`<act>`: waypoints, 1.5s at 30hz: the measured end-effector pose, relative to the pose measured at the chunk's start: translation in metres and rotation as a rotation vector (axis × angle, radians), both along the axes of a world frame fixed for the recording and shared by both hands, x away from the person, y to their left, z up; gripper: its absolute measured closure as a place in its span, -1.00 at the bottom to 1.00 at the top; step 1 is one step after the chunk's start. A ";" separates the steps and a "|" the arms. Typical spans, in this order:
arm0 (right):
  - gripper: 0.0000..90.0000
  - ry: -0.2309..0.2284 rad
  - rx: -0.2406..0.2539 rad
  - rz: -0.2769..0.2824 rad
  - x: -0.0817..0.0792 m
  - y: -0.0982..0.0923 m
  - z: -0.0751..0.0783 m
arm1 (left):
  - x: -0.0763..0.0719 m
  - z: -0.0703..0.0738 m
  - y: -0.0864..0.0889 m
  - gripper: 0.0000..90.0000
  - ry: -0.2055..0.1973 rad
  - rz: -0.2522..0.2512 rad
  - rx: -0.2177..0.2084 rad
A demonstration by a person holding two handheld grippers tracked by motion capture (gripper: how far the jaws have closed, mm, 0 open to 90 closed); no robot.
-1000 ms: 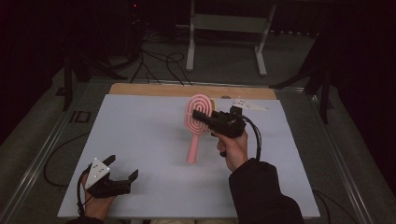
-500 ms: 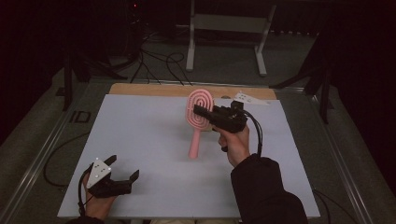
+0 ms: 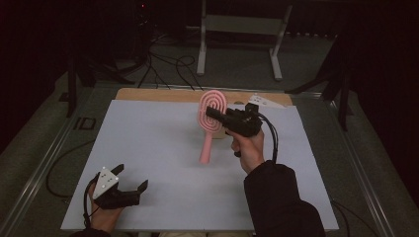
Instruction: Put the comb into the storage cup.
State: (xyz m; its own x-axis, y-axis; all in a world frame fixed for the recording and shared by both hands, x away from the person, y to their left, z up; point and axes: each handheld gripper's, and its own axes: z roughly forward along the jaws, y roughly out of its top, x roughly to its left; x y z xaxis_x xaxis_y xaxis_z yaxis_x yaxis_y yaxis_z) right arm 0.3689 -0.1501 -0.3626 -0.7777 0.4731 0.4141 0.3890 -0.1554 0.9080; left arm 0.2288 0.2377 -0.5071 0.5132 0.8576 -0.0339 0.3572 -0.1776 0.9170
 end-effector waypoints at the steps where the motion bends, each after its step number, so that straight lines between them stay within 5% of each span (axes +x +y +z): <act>1: 0.42 -0.001 0.000 -0.001 0.001 0.000 0.000 | 0.000 0.000 0.000 -1.00 -0.001 0.000 -0.001; 45: 0.42 -0.001 0.001 -0.072 0.030 0.004 0.019 | -0.001 0.001 0.000 -1.00 -0.005 -0.001 -0.010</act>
